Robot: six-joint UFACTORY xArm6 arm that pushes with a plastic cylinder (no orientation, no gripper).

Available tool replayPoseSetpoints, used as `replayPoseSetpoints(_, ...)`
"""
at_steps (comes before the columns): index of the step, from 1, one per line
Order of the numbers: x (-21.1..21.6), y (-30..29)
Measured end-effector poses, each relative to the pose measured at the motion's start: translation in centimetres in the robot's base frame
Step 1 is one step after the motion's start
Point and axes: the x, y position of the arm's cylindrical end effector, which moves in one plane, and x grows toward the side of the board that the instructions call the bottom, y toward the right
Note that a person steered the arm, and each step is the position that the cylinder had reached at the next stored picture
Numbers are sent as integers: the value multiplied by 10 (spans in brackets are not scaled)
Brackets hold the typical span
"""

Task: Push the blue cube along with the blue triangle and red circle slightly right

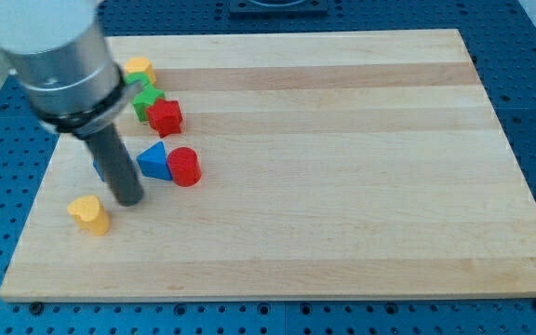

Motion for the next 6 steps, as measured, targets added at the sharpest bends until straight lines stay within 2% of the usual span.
replayPoseSetpoints(2, -7, -104)
replayPoseSetpoints(3, -20, -106)
replayPoseSetpoints(4, -52, -100)
replayPoseSetpoints(5, -74, -65)
replayPoseSetpoints(6, -69, -19)
